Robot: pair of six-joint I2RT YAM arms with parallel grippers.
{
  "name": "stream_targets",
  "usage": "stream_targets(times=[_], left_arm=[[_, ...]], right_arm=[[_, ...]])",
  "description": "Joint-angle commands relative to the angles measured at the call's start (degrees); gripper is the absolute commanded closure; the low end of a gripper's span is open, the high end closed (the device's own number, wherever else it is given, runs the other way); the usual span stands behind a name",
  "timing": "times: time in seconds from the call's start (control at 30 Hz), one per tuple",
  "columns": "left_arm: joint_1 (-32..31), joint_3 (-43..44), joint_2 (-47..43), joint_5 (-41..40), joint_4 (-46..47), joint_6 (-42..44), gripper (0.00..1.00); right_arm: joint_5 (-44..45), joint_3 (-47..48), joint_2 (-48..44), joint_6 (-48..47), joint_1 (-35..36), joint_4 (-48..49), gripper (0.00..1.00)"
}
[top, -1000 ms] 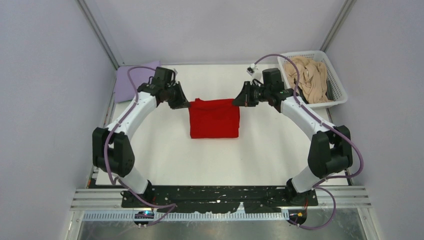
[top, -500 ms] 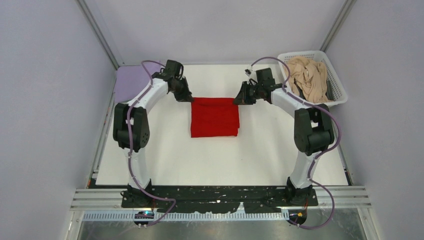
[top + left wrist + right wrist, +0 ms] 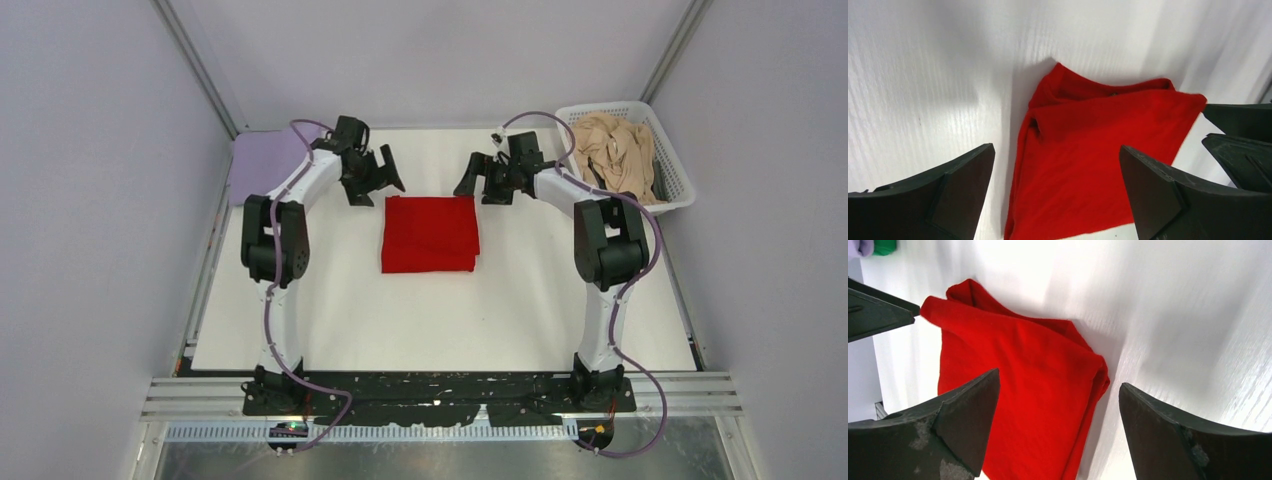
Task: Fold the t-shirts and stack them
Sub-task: Smooth out wrinkles on the folded tshirt
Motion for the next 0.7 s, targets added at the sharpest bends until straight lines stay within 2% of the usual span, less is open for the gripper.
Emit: stream_targets(times=[0.0, 0.13, 0.23, 0.4, 0.67], left_arm=[[-0.11, -5.89, -10.16, 5.66, 5.77, -0.57, 0.0], [-1.27, -13.01, -14.26, 10.27, 12.99, -2.34, 0.0], [-1.75, -13.14, -12.42, 9.93, 11.97, -2.51, 0.0], [-1.76, -10.79, -7.4, 8.96, 12.17, -3.72, 0.01], [-0.97, -6.12, 0.24, 8.05, 20.58, -11.05, 0.01]], right_arm=[[-3.57, -5.3, -9.54, 0.93, 0.46, 4.31, 0.05], [-8.81, -14.17, -16.47, 2.1, 2.35, 9.39, 0.05], [-11.97, -17.81, -17.36, 2.62, 3.93, 12.2, 0.05], [-12.67, -16.84, -14.66, 4.05, 4.28, 14.51, 0.05], [-8.03, -6.84, -5.34, 3.43, 4.01, 12.64, 0.05]])
